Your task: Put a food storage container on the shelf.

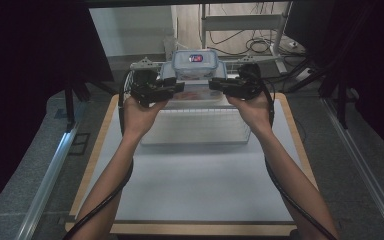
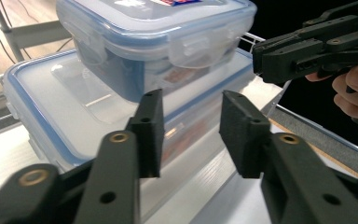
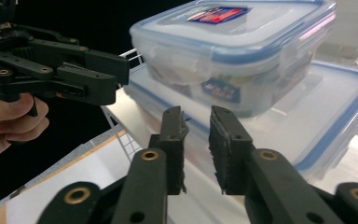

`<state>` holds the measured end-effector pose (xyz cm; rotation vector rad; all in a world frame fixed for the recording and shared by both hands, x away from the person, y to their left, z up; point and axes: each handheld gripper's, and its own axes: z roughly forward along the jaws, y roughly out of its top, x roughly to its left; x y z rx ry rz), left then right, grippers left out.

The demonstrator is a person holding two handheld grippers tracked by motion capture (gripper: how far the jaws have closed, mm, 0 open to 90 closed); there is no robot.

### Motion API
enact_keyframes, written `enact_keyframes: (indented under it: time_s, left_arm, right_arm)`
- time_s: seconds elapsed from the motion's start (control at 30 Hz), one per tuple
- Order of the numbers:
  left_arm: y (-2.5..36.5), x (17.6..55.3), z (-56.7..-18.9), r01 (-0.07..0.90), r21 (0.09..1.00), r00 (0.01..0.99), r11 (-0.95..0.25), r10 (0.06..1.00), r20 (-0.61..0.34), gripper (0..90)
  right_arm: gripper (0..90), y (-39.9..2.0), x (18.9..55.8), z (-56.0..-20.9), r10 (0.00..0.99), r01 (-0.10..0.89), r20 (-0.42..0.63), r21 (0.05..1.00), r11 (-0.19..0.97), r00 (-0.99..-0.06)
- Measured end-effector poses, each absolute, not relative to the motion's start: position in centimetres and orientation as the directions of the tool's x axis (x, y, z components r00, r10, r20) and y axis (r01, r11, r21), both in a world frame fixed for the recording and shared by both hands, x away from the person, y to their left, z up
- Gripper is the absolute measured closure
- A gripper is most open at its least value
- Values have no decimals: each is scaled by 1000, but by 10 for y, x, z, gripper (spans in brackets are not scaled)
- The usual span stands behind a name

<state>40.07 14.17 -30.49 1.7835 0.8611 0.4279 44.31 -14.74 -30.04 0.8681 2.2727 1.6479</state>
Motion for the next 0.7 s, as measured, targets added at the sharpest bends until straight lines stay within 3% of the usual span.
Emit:
enact_keyframes:
  time_s: [0.33, 0.7]
  left_arm:
    - [143, 377, -324, 308, 929, 699, -205, 711, -75, 390]
    - [145, 356, -347, 304, 916, 714, -261, 699, -37, 270]
  right_arm:
    - [592, -158, 424, -311, 549, 305, 145, 928, 213, -823]
    - [430, -164, 408, -326, 559, 307, 119, 916, 257, -821]
